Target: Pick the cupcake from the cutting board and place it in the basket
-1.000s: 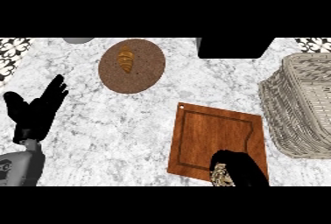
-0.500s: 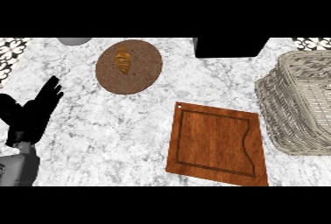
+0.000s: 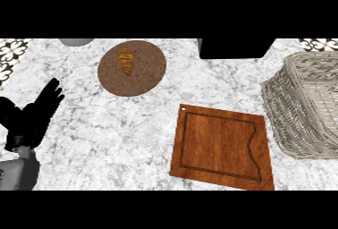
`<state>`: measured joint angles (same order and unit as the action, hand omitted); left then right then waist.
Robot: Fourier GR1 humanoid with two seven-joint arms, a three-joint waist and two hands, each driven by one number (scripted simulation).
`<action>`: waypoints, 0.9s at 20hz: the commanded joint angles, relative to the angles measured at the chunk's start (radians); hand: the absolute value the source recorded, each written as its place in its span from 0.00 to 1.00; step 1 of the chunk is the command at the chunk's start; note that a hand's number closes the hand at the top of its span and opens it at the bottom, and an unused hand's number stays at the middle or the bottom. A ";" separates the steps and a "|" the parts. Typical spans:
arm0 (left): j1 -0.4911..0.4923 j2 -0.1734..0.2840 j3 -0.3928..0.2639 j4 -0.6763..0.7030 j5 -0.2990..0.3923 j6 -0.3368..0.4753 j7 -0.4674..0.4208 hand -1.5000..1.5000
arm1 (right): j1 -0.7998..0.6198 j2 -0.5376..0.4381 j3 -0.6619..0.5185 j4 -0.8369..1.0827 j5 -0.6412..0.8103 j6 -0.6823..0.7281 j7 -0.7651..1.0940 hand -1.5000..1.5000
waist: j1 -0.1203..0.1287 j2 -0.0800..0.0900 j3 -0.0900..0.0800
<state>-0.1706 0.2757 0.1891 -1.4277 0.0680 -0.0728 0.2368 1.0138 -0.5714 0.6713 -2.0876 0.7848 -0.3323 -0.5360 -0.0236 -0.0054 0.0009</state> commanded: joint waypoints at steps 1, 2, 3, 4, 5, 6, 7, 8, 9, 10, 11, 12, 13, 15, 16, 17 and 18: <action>-0.002 -0.016 -0.009 0.004 -0.013 0.016 -0.010 0.50 | 0.131 -0.120 -0.036 -0.183 -0.141 -0.092 -0.153 1.00 | -0.011 -0.002 -0.001; 0.052 -0.023 -0.016 -0.014 -0.012 0.001 -0.031 0.50 | 0.178 -0.124 -0.033 -0.216 -0.148 -0.126 -0.162 1.00 | -0.006 -0.003 -0.001; -0.021 0.043 0.043 0.031 0.018 -0.018 0.005 0.50 | 0.202 -0.126 -0.030 -0.245 -0.147 -0.150 -0.175 1.00 | -0.014 -0.001 -0.001; -0.013 -0.016 -0.012 0.021 -0.022 0.015 -0.015 0.50 | 0.219 -0.133 -0.055 -0.296 -0.172 -0.150 -0.139 1.00 | -0.008 0.002 -0.002; -0.052 0.019 0.020 0.013 0.007 0.009 0.046 0.50 | 0.283 -0.172 -0.065 -0.350 -0.184 -0.171 -0.160 1.00 | -0.016 -0.001 -0.002; 0.004 -0.009 -0.007 -0.016 0.003 0.000 0.030 0.50 | 0.310 -0.189 -0.102 -0.385 -0.215 -0.186 -0.152 1.00 | -0.005 -0.002 -0.001; -0.003 -0.019 -0.006 0.042 -0.022 0.015 -0.030 0.50 | 0.351 -0.198 -0.090 -0.424 -0.188 -0.207 -0.160 1.00 | -0.017 0.001 -0.003; 0.019 0.010 -0.002 -0.020 -0.002 -0.016 0.003 0.50 | 0.335 -0.218 -0.155 -0.453 -0.262 -0.197 -0.135 1.00 | 0.006 0.001 -0.002; 0.015 -0.008 -0.005 -0.007 -0.008 0.002 0.000 0.50 | 0.377 -0.231 -0.164 -0.454 -0.257 -0.224 -0.149 1.00 | -0.002 0.001 -0.002; -0.034 0.027 0.012 -0.020 0.008 -0.011 0.039 0.50 | 0.349 -0.233 -0.193 -0.478 -0.304 -0.206 -0.123 1.00 | 0.007 0.004 -0.001; 0.004 -0.015 -0.015 -0.015 -0.015 0.007 0.000 0.50 | 0.387 -0.229 -0.188 -0.524 -0.266 -0.226 -0.099 1.00 | 0.005 0.006 -0.003; 0.008 0.009 0.007 0.017 0.009 -0.031 -0.025 0.50 | 0.389 -0.231 -0.191 -0.519 -0.263 -0.239 -0.110 1.00 | 0.006 0.007 -0.004; 0.007 -0.007 -0.008 -0.026 -0.004 -0.005 -0.003 0.50 | 0.380 -0.224 -0.211 -0.536 -0.276 -0.243 -0.080 1.00 | 0.016 0.007 -0.003; -0.026 0.013 0.005 0.002 -0.006 -0.002 0.018 0.50 | 0.403 -0.229 -0.206 -0.580 -0.272 -0.265 -0.083 1.00 | 0.006 0.010 -0.005; -0.004 -0.016 -0.009 -0.036 -0.003 0.012 0.034 0.50 | 0.426 -0.227 -0.189 -0.585 -0.271 -0.273 -0.075 1.00 | 0.013 0.007 -0.005; -0.015 -0.013 0.003 0.041 -0.006 -0.002 -0.037 0.50 | 0.402 -0.212 -0.184 -0.577 -0.264 -0.284 -0.072 1.00 | 0.006 0.014 -0.006; -0.023 0.004 0.000 0.006 -0.004 -0.010 -0.009 0.50 | 0.402 -0.213 -0.209 -0.589 -0.296 -0.298 -0.060 1.00 | 0.013 0.012 -0.005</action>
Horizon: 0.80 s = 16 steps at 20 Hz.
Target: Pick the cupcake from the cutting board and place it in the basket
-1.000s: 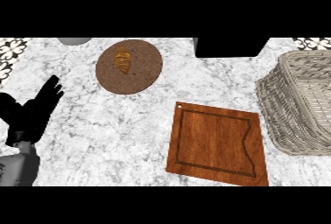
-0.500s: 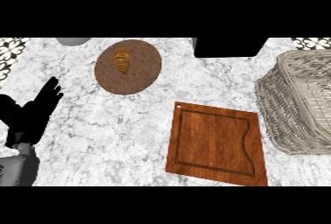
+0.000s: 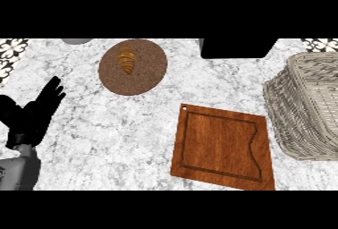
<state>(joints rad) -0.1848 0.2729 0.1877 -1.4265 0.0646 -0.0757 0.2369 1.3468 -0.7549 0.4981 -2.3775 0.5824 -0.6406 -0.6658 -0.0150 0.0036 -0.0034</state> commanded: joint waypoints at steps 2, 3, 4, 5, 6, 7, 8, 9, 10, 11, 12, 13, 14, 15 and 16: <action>0.010 0.004 0.003 0.007 0.014 -0.024 -0.013 0.50 | 0.038 -0.022 -0.035 -0.321 -0.090 0.015 0.114 1.00 | 0.025 0.008 -0.002; -0.019 -0.006 -0.006 0.010 -0.008 0.004 -0.010 0.50 | 0.016 -0.010 -0.040 -0.317 -0.109 0.002 0.117 1.00 | 0.018 0.009 -0.001; -0.042 -0.023 -0.028 0.004 -0.021 0.015 -0.003 0.50 | 0.003 -0.005 -0.053 -0.332 -0.123 -0.004 0.141 1.00 | 0.019 0.014 -0.001; -0.026 -0.017 -0.029 -0.031 -0.008 0.003 0.025 0.50 | -0.021 0.019 -0.035 -0.317 -0.108 -0.008 0.169 1.00 | 0.037 0.010 0.000; -0.023 -0.013 -0.021 -0.001 -0.003 -0.009 -0.005 0.50 | -0.038 0.013 -0.081 -0.336 -0.129 -0.017 0.195 1.00 | 0.043 0.018 -0.002; -0.001 -0.034 -0.040 -0.001 -0.026 0.010 -0.016 0.50 | -0.040 0.022 -0.084 -0.330 -0.125 -0.026 0.220 1.00 | 0.039 0.016 -0.003; -0.008 -0.029 -0.044 0.002 -0.027 0.001 -0.016 0.50 | -0.062 0.023 -0.121 -0.336 -0.130 -0.038 0.242 1.00 | 0.044 0.020 -0.003; -0.029 -0.005 -0.024 -0.016 -0.007 -0.008 0.021 0.50 | -0.081 0.006 -0.177 -0.312 -0.165 -0.033 0.276 1.00 | 0.050 0.016 -0.001; -0.029 -0.019 -0.031 -0.012 -0.018 0.006 0.004 0.50 | -0.098 0.036 -0.197 -0.305 -0.157 -0.063 0.305 1.00 | 0.043 0.017 -0.002; -0.038 -0.019 -0.034 -0.011 -0.018 0.004 0.014 0.50 | -0.133 0.040 -0.209 -0.297 -0.149 -0.051 0.354 1.00 | 0.053 0.020 -0.002; -0.047 -0.029 -0.050 -0.005 -0.025 0.005 0.019 0.50 | -0.170 0.035 -0.255 -0.286 -0.176 -0.055 0.375 1.00 | 0.051 0.021 -0.001; -0.045 -0.035 -0.040 0.015 -0.024 0.011 -0.014 0.50 | -0.192 0.034 -0.290 -0.278 -0.184 -0.058 0.410 1.00 | 0.048 0.023 -0.003; -0.023 -0.042 -0.049 0.007 -0.025 0.007 -0.016 0.50 | -0.237 0.049 -0.308 -0.255 -0.196 -0.059 0.457 1.00 | 0.064 0.023 -0.002; -0.080 -0.014 -0.033 0.011 -0.024 0.009 0.021 0.50 | -0.248 0.027 -0.340 -0.263 -0.214 -0.042 0.481 1.00 | 0.049 0.021 -0.002; -0.054 -0.036 -0.053 -0.009 -0.028 0.012 0.020 0.50 | -0.271 0.011 -0.380 -0.258 -0.239 -0.031 0.514 1.00 | 0.060 0.019 -0.002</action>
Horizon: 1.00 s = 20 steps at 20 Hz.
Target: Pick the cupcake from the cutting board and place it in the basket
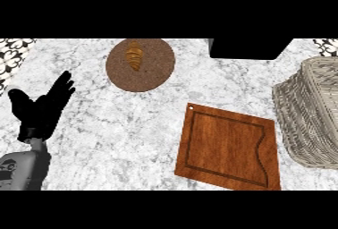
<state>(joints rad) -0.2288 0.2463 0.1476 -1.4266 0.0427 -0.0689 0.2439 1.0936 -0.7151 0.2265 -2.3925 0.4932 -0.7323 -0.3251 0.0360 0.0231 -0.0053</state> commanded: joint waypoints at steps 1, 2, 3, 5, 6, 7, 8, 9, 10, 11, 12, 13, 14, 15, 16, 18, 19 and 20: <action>-0.013 -0.006 -0.008 -0.002 0.002 -0.001 0.018 0.50 | -0.062 -0.023 -0.121 -0.224 -0.169 0.065 0.209 1.00 | 0.011 -0.001 0.001; -0.007 -0.005 -0.009 0.003 0.009 -0.015 0.002 0.50 | -0.100 -0.038 -0.161 -0.213 -0.189 0.075 0.236 1.00 | 0.016 0.000 0.000; -0.006 0.009 0.000 0.004 0.008 -0.022 -0.013 0.50 | -0.139 -0.043 -0.174 -0.191 -0.208 0.092 0.274 1.00 | 0.017 -0.001 0.001; -0.009 0.020 0.018 0.018 0.020 -0.026 0.001 0.50 | -0.207 -0.090 -0.251 -0.150 -0.267 0.137 0.315 1.00 | 0.006 -0.008 0.002; 0.013 -0.005 -0.008 0.016 0.004 -0.020 -0.017 0.50 | -0.280 -0.103 -0.278 -0.097 -0.297 0.155 0.349 1.00 | 0.018 -0.006 0.003; -0.001 0.006 0.014 0.027 0.014 -0.013 0.002 0.50 | -0.325 -0.137 -0.330 -0.057 -0.343 0.185 0.353 1.00 | 0.006 -0.010 0.004; -0.012 -0.013 -0.003 0.042 0.002 -0.010 -0.029 0.50 | -0.390 -0.164 -0.381 -0.014 -0.377 0.205 0.389 1.00 | 0.007 -0.007 0.004; -0.014 -0.016 -0.011 0.014 -0.013 0.013 0.007 0.50 | -0.451 -0.165 -0.405 0.034 -0.426 0.214 0.404 1.00 | 0.006 -0.012 0.005; -0.004 0.000 -0.003 0.013 0.005 -0.017 0.000 0.50 | -0.517 -0.199 -0.441 0.098 -0.488 0.247 0.415 1.00 | 0.019 -0.011 0.006; 0.009 0.016 0.015 0.016 0.018 -0.031 -0.011 0.50 | -0.567 -0.212 -0.461 0.131 -0.542 0.275 0.420 1.00 | 0.009 -0.014 0.006; -0.005 0.014 0.010 0.013 0.017 -0.028 0.009 0.50 | -0.623 -0.219 -0.460 0.206 -0.598 0.305 0.397 1.00 | 0.008 -0.015 0.007; -0.027 0.022 0.028 0.034 0.024 -0.021 0.026 0.50 | -0.650 -0.227 -0.481 0.191 -0.639 0.344 0.402 1.00 | -0.014 -0.018 0.006; -0.004 0.015 0.021 0.059 0.012 -0.033 -0.038 0.50 | -0.737 -0.231 -0.446 0.291 -0.628 0.351 0.405 1.00 | -0.007 -0.016 0.006; -0.007 0.004 0.019 0.052 -0.002 0.000 -0.011 0.50 | -0.745 -0.247 -0.526 0.352 -0.713 0.411 0.350 1.00 | -0.016 -0.018 0.006; -0.005 0.001 0.011 0.011 -0.004 0.009 0.022 0.50 | -0.784 -0.231 -0.505 0.404 -0.712 0.430 0.331 1.00 | -0.017 -0.020 0.006; 0.087 -0.043 -0.034 -0.018 -0.034 0.010 -0.042 0.50 | -0.837 -0.216 -0.486 0.537 -0.703 0.471 0.264 1.00 | -0.014 -0.020 0.007; 0.001 -0.017 0.003 0.052 -0.025 0.014 -0.038 0.50 | -0.906 -0.202 -0.436 0.571 -0.668 0.484 0.274 1.00 | -0.022 -0.019 0.006; 0.049 -0.007 0.002 -0.013 -0.007 -0.004 -0.013 0.50 | -0.869 -0.157 -0.480 0.579 -0.629 0.318 0.384 1.00 | -0.001 -0.018 0.006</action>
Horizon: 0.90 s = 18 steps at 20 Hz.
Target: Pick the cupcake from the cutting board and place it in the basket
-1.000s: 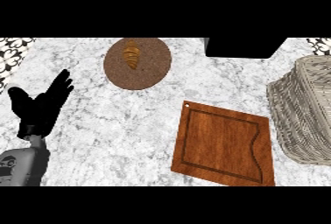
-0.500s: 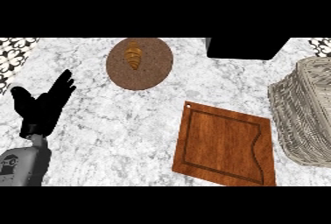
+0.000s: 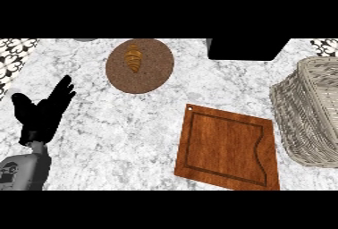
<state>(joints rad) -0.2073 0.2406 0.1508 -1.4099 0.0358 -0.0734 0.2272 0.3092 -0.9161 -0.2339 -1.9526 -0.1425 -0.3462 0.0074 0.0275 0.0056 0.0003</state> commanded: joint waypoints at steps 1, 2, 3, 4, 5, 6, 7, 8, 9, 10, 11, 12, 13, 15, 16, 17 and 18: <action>-0.017 0.015 0.017 -0.010 0.017 -0.009 0.015 0.50 | -0.122 0.053 -0.025 0.197 -0.024 -0.042 0.028 0.00 | -0.001 0.000 0.001; -0.005 -0.017 -0.011 0.045 -0.020 0.005 -0.042 0.50 | -0.221 0.045 0.025 0.270 -0.043 0.007 0.028 0.00 | 0.001 0.003 0.000; -0.012 -0.017 -0.009 -0.034 -0.004 0.023 0.053 0.50 | -0.246 0.028 0.023 0.284 -0.037 0.047 0.058 0.00 | -0.007 -0.002 0.000; 0.010 0.009 0.007 -0.052 0.006 0.001 0.050 0.50 | -0.273 0.027 0.033 0.372 -0.015 0.086 0.002 0.00 | -0.007 -0.003 0.000; -0.056 0.018 0.040 0.022 0.009 0.016 0.033 0.50 | -0.255 0.045 0.011 0.362 0.006 0.109 -0.030 0.00 | -0.022 -0.004 0.000; -0.014 -0.022 0.008 0.060 -0.021 0.022 -0.048 0.50 | -0.309 0.070 0.054 0.381 0.058 0.100 -0.032 0.00 | -0.021 -0.003 0.000; 0.017 -0.001 0.011 -0.049 0.012 -0.003 0.037 0.50 | -0.328 0.079 0.037 0.477 0.041 0.139 -0.120 0.00 | -0.015 -0.004 0.000; -0.020 0.009 0.023 0.025 -0.006 0.002 -0.001 0.50 | -0.332 0.134 0.070 0.480 0.072 0.118 -0.147 0.00 | -0.020 -0.004 0.000; -0.040 0.022 0.051 0.070 0.021 -0.018 -0.010 0.50 | -0.387 0.104 0.036 0.482 0.042 0.164 -0.121 0.00 | -0.022 -0.004 0.000; -0.044 -0.025 0.013 0.061 -0.019 0.031 -0.022 0.50 | -0.399 0.111 0.046 0.497 0.045 0.191 -0.132 0.00 | -0.023 -0.004 0.000; 0.004 0.013 0.038 0.015 0.019 -0.022 -0.010 0.50 | -0.330 0.131 -0.020 0.456 0.013 0.196 -0.197 0.00 | -0.027 -0.006 0.000; 0.004 0.031 0.042 0.017 0.013 -0.030 -0.009 0.50 | -0.423 0.069 -0.045 0.522 -0.034 0.261 -0.144 0.00 | -0.022 -0.005 0.000; -0.030 -0.028 0.012 0.064 -0.025 0.032 -0.035 0.50 | -0.459 0.101 -0.036 0.529 -0.032 0.234 -0.130 0.00 | -0.024 -0.004 0.000; 0.005 0.001 0.033 0.021 0.002 0.002 -0.020 0.50 | -0.459 0.129 -0.096 0.589 -0.082 0.213 -0.136 0.00 | -0.019 -0.005 0.000; -0.023 0.022 0.052 0.061 0.019 -0.020 -0.018 0.50 | -0.427 0.125 -0.134 0.548 -0.131 0.214 -0.068 0.00 | -0.031 -0.006 0.000; -0.028 0.005 0.037 0.084 0.006 -0.015 -0.049 0.50 | -0.493 0.128 -0.151 0.609 -0.164 0.219 -0.058 0.00 | -0.024 -0.003 0.000; -0.002 -0.038 0.010 0.046 -0.028 0.044 -0.024 0.50 | -0.441 0.120 -0.211 0.582 -0.212 0.236 -0.058 0.00 | -0.037 -0.008 0.000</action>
<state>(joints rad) -0.2205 0.2370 0.1809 -1.3570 0.0331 -0.0690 0.1990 -0.1170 -0.8028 -0.3413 -1.4119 -0.2474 -0.1345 -0.0819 0.0008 0.0006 0.0003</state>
